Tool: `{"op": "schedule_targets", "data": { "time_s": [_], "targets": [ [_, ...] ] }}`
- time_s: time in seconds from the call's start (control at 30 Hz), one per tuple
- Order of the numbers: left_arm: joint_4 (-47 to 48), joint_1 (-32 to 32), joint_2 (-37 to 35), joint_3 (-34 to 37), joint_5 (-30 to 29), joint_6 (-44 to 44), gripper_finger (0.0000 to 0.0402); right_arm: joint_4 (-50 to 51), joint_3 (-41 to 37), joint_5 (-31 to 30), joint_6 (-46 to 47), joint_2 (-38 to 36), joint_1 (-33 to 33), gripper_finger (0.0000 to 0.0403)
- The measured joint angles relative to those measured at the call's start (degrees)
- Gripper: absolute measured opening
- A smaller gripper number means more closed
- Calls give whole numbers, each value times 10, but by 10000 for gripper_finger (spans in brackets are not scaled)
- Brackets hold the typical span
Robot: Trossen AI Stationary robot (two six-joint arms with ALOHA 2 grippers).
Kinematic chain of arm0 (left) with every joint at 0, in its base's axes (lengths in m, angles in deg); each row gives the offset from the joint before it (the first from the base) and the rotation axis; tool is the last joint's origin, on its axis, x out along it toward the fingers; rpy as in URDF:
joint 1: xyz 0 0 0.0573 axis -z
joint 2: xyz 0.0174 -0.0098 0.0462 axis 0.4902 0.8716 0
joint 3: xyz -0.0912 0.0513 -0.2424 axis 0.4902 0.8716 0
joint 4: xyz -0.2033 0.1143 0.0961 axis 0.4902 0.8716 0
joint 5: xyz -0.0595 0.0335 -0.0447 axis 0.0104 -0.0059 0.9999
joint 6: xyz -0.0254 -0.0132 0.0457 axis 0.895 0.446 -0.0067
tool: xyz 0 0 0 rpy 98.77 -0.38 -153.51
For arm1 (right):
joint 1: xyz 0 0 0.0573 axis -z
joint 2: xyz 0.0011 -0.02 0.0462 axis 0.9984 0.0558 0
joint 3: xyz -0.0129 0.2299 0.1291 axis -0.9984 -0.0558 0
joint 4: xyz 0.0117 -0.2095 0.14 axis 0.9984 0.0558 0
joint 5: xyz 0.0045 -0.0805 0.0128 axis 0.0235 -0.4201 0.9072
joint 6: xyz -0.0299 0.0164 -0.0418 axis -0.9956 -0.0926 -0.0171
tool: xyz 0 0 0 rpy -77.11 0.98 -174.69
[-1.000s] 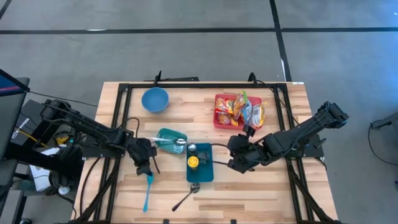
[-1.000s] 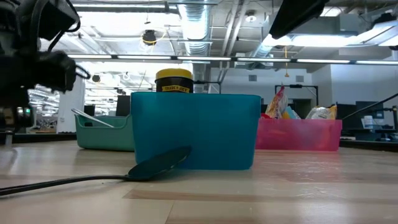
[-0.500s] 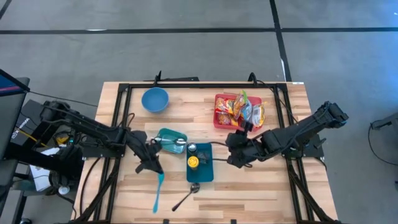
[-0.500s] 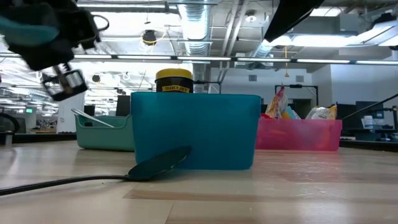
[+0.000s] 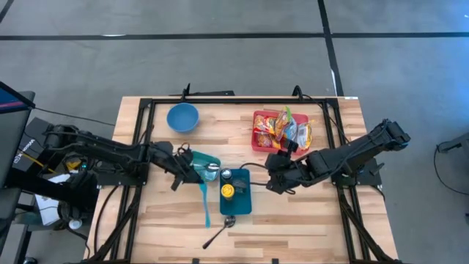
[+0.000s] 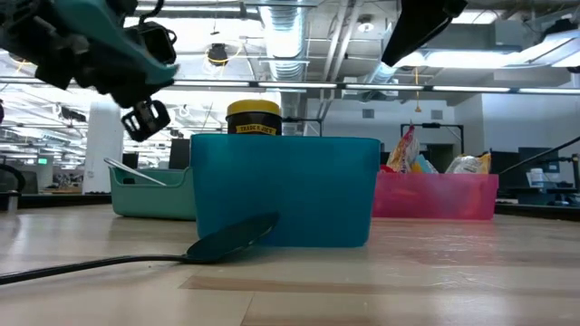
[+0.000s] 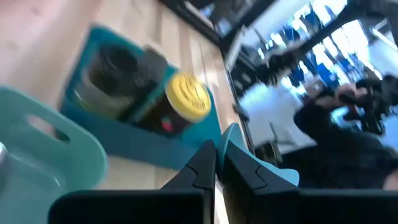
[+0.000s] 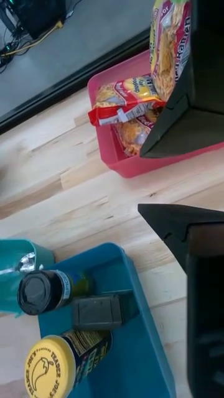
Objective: Pick & Place Food Item
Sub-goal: Put the blue baby spoon into the green bin
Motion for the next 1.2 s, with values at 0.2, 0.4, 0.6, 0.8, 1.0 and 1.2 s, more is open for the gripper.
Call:
{"op": "schedule_targets", "data": {
  "time_s": [0.2, 0.4, 0.6, 0.8, 1.0, 1.2],
  "targets": [
    [-34, -19, -23, -1, -61, -1, 4, 0, 0, 0, 0, 0, 0, 122],
    [-17, -42, -94, 0, -80, -25, 3, 0, 0, 0, 0, 0, 0, 122],
    [8, -50, -151, 0, -136, -55, 2, -1, 0, 0, 0, 0, 0, 122],
    [14, -50, -163, 0, -248, -95, 5, -5, 0, 0, 35, 0, 2, 122],
    [-3, -49, -158, 0, -328, -116, 4, -51, 0, 0, 36, 0, 29, 122],
    [-50, -49, -158, 0, -375, -136, 2, -120, 0, 14, -17, 0, 85, 122]
  ]
}}
